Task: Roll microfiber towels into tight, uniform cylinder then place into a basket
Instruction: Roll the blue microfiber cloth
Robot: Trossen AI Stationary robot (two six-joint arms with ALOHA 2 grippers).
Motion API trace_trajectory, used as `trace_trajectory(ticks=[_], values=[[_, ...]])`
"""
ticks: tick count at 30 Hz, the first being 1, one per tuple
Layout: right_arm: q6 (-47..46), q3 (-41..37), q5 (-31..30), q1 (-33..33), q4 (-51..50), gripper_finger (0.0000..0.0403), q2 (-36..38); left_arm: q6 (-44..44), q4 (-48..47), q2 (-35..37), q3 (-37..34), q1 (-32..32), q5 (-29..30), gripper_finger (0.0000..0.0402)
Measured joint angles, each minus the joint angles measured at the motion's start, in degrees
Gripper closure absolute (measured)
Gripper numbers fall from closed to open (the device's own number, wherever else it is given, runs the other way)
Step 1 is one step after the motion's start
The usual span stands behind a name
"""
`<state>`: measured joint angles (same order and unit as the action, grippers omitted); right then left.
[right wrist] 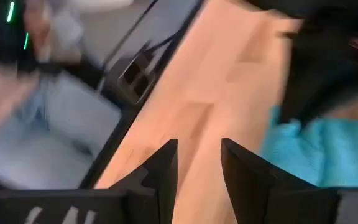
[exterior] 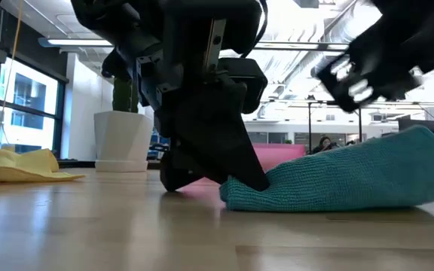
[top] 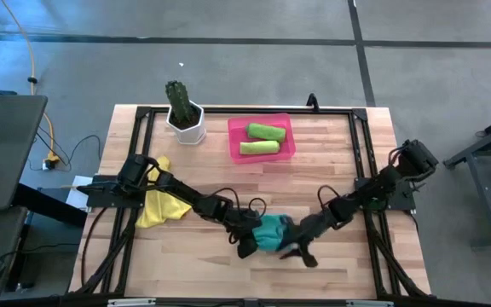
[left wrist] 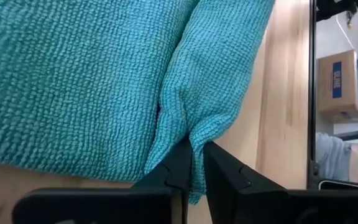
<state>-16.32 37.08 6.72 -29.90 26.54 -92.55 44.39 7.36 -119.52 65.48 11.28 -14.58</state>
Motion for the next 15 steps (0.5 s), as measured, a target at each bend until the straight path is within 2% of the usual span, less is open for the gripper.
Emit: trace_trajectory(ticks=[3,7,11,13,15], values=[[10.3,4.8,-2.5,-3.3,-10.5,0.029,0.0,1.7,-0.1,0.0,0.0,0.2,-0.1,0.0376],[16.6,11.2,-15.5,-7.8,-28.0,0.029,0.0,4.0,0.0,0.0,0.0,0.1,0.0,0.0376],[9.9,14.0,-28.3,-10.2,-37.4,0.029,0.0,5.0,0.2,-0.1,0.0,-0.3,-0.2,0.0376],[5.0,14.3,-30.5,-10.4,-37.2,0.029,0.0,5.7,0.3,-0.1,0.0,-0.3,-0.1,0.0376],[0.7,14.3,-30.3,-10.4,-35.9,0.029,0.0,6.0,0.3,-0.1,0.0,-0.3,0.0,0.0376]])
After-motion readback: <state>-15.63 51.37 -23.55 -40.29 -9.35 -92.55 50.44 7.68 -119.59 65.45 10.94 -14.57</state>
